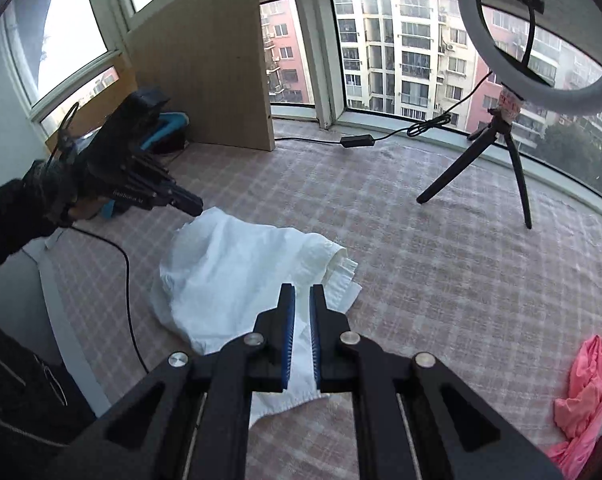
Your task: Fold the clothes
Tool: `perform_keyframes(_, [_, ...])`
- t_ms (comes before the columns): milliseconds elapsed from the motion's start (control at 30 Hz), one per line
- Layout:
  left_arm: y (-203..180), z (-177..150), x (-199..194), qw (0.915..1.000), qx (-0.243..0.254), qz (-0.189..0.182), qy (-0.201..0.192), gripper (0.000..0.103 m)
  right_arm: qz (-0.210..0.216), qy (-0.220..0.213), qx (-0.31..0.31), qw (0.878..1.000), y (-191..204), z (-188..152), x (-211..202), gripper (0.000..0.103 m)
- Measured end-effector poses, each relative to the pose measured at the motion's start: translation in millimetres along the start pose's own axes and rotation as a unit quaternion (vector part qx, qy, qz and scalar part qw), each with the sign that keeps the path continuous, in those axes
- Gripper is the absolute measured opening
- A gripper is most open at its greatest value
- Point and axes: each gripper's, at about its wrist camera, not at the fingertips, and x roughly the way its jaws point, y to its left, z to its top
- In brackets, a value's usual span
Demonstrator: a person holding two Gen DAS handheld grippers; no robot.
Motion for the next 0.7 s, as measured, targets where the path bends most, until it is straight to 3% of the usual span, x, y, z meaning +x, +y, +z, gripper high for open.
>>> perform_keyframes(167, [11, -28, 39, 0.9987, 0.001, 0.022, 0.045, 0.006, -0.002, 0.045, 0.039, 0.998, -24, 5, 69, 0.008])
perform_keyframes(300, [5, -36, 32, 0.9993, 0.003, 0.016, 0.034, 0.006, 0.008, 0.086, 0.037, 0.996, -22, -6, 99, 0.008])
perform_keyframes(367, [-2, -37, 28, 0.9994, 0.012, 0.016, 0.029, 0.006, 0.019, 0.100, 0.025, 0.995, -14, -13, 103, 0.008])
perform_keyframes(433, [-9, -39, 24, 0.9994, 0.022, 0.015, 0.024, 0.006, 0.021, 0.108, 0.016, 0.994, -9, -22, 101, 0.017])
perform_keyframes(500, [-14, -41, 22, 0.9992, 0.029, 0.015, 0.022, 0.006, 0.030, 0.109, 0.021, 0.993, -11, -33, 94, 0.033])
perform_keyframes(700, [-2, -47, 49, 0.9989, 0.003, 0.013, 0.044, 0.006, 0.041, 0.128, 0.029, 0.991, -15, -60, 90, 0.036])
